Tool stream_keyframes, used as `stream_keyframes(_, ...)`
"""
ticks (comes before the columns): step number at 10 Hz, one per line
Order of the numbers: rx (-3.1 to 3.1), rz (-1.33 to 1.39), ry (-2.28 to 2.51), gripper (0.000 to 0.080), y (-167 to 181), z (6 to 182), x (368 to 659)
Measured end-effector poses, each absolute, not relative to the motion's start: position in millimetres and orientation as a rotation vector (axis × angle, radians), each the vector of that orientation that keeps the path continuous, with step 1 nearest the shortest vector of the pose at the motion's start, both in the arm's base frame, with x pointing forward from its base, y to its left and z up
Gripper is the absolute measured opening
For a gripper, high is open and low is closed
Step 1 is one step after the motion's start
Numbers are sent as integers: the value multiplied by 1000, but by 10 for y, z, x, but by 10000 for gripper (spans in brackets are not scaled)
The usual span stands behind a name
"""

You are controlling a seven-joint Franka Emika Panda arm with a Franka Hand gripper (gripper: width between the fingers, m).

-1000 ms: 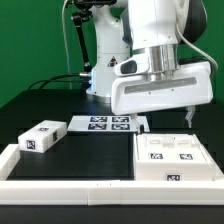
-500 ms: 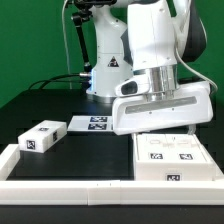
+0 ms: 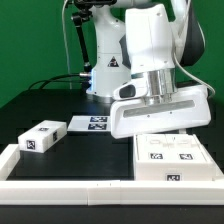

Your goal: Assemble cabinet

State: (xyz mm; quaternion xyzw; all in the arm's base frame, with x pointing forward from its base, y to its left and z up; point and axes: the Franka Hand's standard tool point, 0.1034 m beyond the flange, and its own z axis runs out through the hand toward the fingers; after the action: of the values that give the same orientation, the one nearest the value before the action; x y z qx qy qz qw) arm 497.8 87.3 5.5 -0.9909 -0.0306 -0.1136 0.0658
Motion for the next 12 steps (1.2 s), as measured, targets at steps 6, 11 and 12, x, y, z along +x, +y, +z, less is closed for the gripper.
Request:
stream_keyframes(6,-2990,-345,-131,5,877,56,4973)
stream_keyframes(11,-2995,-372,-200,1,949,429,4952)
stream_keyframes(12,-2999,-360,-216,1,963,588,4962)
